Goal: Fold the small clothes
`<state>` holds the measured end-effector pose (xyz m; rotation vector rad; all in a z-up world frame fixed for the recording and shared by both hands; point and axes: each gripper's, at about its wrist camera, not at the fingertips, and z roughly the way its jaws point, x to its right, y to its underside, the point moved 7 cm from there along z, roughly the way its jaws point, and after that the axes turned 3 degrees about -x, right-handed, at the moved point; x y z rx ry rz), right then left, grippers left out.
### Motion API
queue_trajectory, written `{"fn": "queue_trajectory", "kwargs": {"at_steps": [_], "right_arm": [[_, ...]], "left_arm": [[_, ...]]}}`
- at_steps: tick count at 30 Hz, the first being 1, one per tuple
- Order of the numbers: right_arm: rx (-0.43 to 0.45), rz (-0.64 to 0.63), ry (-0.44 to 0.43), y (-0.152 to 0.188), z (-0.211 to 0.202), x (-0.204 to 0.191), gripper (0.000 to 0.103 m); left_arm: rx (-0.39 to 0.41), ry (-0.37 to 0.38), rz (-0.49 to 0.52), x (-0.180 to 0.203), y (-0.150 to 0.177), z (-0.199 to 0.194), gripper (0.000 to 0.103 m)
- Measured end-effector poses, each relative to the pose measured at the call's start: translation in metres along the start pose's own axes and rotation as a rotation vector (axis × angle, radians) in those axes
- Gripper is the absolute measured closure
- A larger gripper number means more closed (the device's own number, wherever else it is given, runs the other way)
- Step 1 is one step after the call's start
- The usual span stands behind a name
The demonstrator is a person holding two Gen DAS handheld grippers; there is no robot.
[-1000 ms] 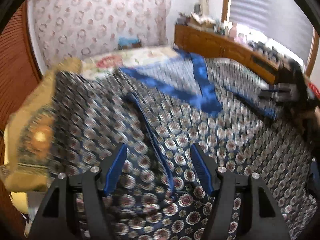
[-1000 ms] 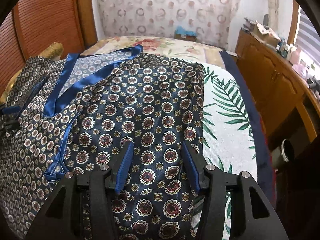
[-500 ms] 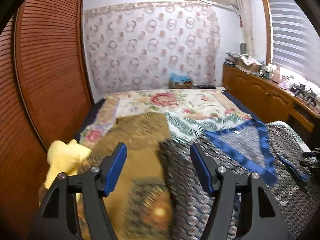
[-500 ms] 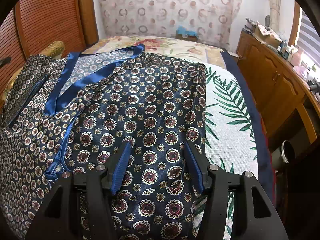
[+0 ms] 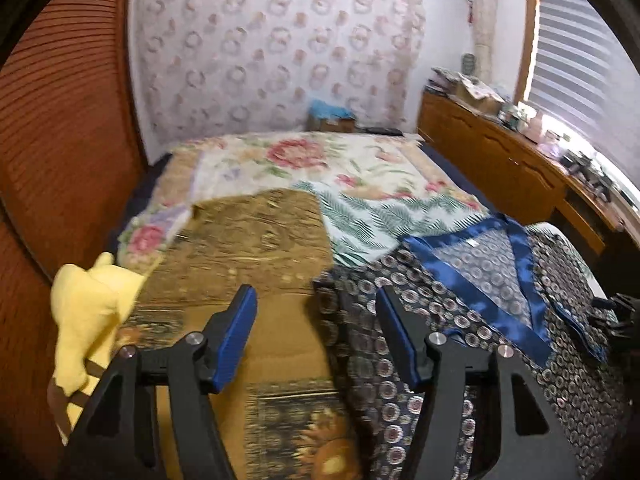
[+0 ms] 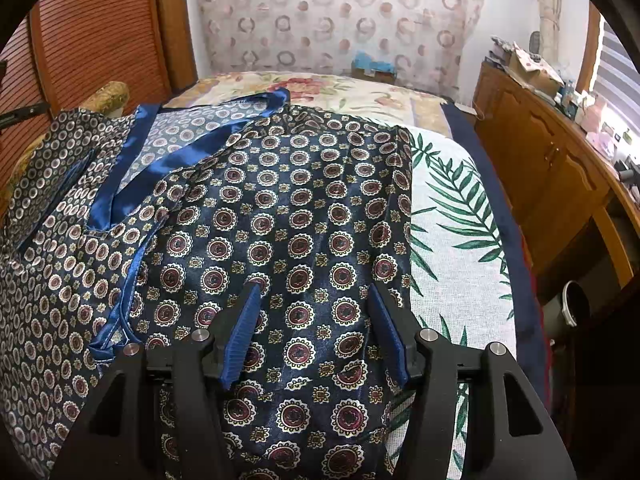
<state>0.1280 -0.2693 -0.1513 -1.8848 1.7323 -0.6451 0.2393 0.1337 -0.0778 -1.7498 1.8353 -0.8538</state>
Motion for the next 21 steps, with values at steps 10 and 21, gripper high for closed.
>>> {"fn": "queue_trajectory", "kwargs": {"at_steps": [10, 21], "right_arm": [[0.001, 0.0, 0.005, 0.0, 0.0, 0.0, 0.045], [0.001, 0.0, 0.006, 0.0, 0.0, 0.0, 0.045]], "left_arm": [[-0.118, -0.022, 0.064, 0.018, 0.01, 0.026, 0.082], [0.054, -0.025, 0.063, 0.023, -0.004, -0.028, 0.103]]}}
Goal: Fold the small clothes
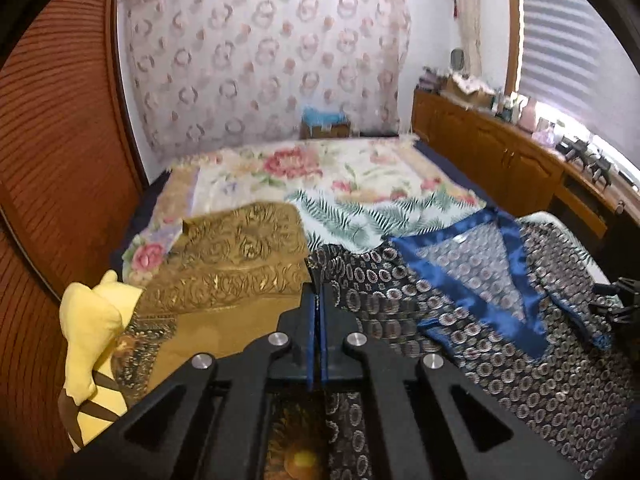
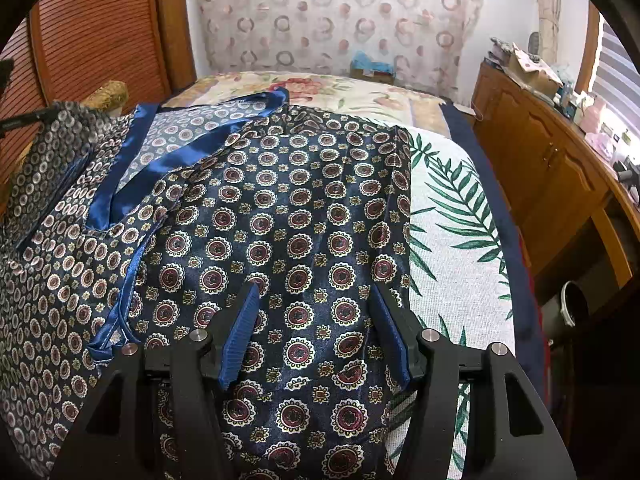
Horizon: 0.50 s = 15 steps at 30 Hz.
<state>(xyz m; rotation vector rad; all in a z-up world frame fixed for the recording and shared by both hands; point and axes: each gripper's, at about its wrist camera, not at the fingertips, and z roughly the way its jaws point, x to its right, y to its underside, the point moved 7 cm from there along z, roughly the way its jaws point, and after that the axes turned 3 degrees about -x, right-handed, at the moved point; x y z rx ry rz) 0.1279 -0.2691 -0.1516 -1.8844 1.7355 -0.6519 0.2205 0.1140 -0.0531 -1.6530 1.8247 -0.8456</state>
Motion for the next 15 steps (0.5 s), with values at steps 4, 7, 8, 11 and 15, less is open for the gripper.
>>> {"fn": "queue_trajectory", "kwargs": {"at_steps": [4, 7, 8, 11, 15], "right_arm": [[0.0, 0.0, 0.001, 0.0, 0.0, 0.0, 0.045], [0.0, 0.001, 0.0, 0.0, 0.0, -0.001, 0.044], [0.001, 0.002, -0.004, 0.0, 0.0, 0.0, 0.044], [0.008, 0.023, -0.032, -0.001, -0.003, 0.003, 0.045], [0.039, 0.059, -0.034, -0.012, -0.01, 0.016, 0.045]], "left_arm": [[0.029, 0.035, 0.017, 0.012, 0.003, -0.016, 0.103], [0.045, 0.044, 0.038, 0.022, 0.012, -0.025, 0.103], [0.049, 0.053, 0.044, 0.025, 0.014, -0.026, 0.103], [0.06, 0.068, 0.056, 0.034, 0.02, -0.034, 0.103], [0.073, 0.073, 0.068, 0.042, 0.024, -0.04, 0.103]]}}
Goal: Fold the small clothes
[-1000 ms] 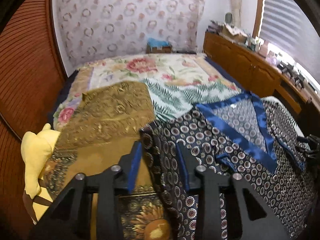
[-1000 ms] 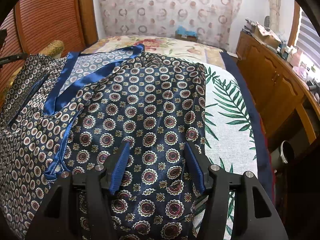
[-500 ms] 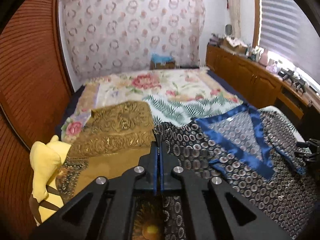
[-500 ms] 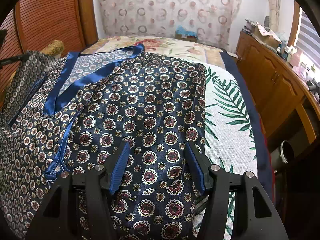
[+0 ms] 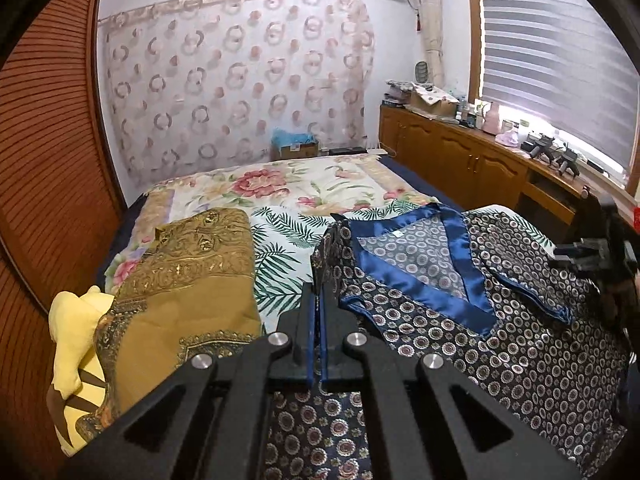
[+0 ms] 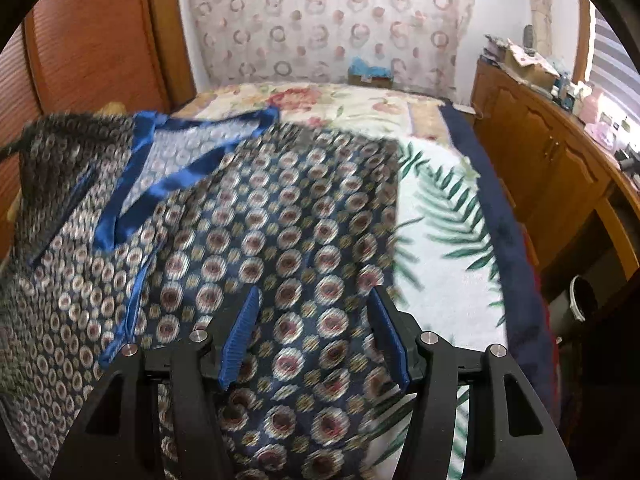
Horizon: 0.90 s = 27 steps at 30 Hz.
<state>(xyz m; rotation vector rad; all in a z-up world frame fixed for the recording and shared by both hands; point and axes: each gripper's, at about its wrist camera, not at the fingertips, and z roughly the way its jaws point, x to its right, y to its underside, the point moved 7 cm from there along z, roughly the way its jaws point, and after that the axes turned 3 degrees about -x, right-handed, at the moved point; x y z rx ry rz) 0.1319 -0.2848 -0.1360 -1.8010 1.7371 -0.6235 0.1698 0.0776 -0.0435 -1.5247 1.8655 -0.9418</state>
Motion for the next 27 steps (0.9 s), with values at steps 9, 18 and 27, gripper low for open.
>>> {"fn": "queue_trajectory", "kwargs": {"at_steps": [9, 18, 27], "right_arm": [[-0.043, 0.054, 0.059, -0.041, 0.025, 0.037, 0.046], [-0.114, 0.066, 0.04, -0.069, 0.062, 0.044, 0.066], [-0.112, -0.021, 0.07, -0.067, 0.062, 0.036, 0.099]], "left_arm": [[-0.006, -0.001, 0.008, 0.009, 0.004, 0.002, 0.103], [-0.008, -0.009, 0.02, 0.01, 0.006, 0.001, 0.103], [0.002, -0.011, 0.005, 0.007, 0.009, 0.0, 0.103]]}}
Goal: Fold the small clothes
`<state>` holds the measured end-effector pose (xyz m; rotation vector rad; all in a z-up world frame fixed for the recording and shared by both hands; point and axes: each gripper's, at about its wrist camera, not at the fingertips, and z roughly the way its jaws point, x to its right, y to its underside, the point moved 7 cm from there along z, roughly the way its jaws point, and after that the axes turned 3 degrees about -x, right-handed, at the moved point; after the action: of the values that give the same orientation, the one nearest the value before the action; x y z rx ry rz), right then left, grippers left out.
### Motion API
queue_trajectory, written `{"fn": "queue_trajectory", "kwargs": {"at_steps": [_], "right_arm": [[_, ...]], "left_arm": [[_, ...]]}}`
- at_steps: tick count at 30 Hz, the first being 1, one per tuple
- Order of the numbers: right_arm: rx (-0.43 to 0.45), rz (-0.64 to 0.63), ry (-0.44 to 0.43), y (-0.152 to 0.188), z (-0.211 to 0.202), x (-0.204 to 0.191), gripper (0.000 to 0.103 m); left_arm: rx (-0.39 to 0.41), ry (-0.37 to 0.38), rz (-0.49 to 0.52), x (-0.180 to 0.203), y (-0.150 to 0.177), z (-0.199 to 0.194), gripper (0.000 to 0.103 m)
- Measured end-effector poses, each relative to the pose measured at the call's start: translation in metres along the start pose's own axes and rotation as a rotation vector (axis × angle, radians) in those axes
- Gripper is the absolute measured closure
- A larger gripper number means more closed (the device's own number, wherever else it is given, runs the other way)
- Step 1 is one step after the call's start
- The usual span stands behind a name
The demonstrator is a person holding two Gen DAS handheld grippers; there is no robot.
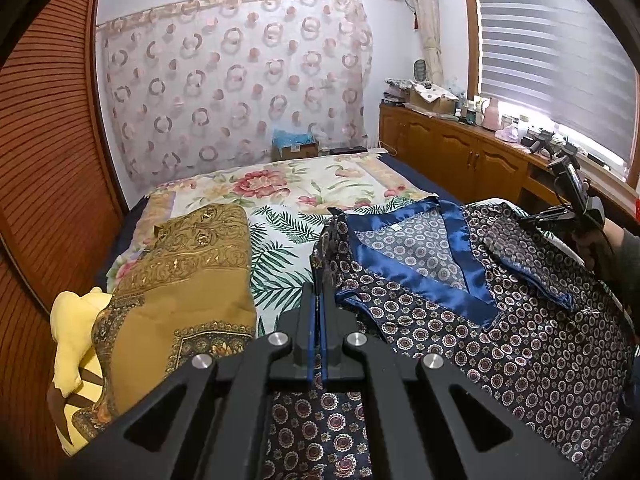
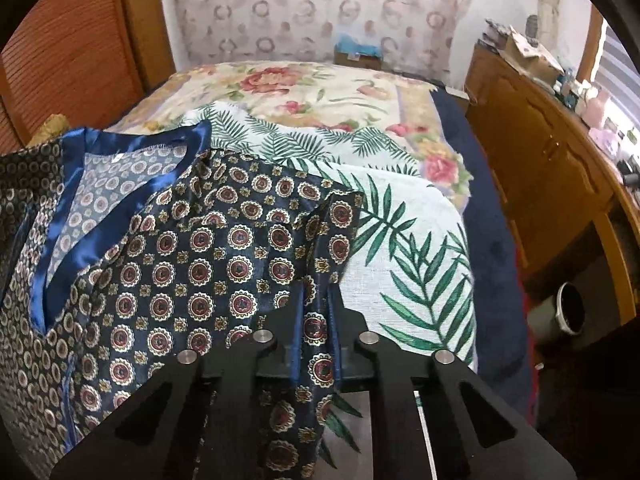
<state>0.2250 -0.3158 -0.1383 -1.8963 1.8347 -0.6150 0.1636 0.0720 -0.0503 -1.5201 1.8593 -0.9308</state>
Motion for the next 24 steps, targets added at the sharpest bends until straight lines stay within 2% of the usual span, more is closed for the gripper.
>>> {"fn": "queue_trajectory", "kwargs": {"at_steps": [4, 9, 10, 13, 16, 20, 21, 22, 24], "right_arm": [[0.024, 0.085, 0.052, -0.001, -0.004, 0.026, 0.099], [0.022, 0.176, 0.016, 0.0, 0.001, 0.045, 0.099], [0.026, 0.188, 0.005, -0.001, 0.0, 0.047, 0.097], [0.033, 0.195, -0.001, -0.004, -0.002, 0.046, 0.078], [0.012, 0.189, -0.008, -0.007, 0.003, 0.042, 0.073], [0.006, 0.175, -0.005, -0.015, 0.009, 0.038, 0.073], [0.003, 0.169, -0.006, -0.017, 0.01, 0.036, 0.075], [0.003, 0.157, -0.007, -0.019, 0.011, 0.033, 0.091], [0.0, 0.126, -0.013, -0.022, 0.012, 0.025, 0.101]], "left_arm": [[0.001, 0.0, -0.002, 0.001, 0.001, 0.0, 0.103], [-0.004, -0.002, -0.001, -0.001, 0.002, 0.001, 0.103], [-0.006, -0.003, -0.001, 0.0, 0.002, 0.002, 0.103], [-0.006, -0.006, -0.003, 0.0, 0.002, 0.002, 0.103], [-0.008, -0.009, -0.006, 0.0, 0.001, 0.004, 0.103], [-0.005, -0.005, -0.007, 0.002, 0.001, 0.003, 0.103], [0.0, -0.003, -0.007, 0.003, 0.001, 0.001, 0.103], [0.01, 0.002, -0.009, 0.004, 0.001, -0.003, 0.103], [0.038, 0.026, -0.018, 0.008, -0.001, -0.016, 0.103]]}}
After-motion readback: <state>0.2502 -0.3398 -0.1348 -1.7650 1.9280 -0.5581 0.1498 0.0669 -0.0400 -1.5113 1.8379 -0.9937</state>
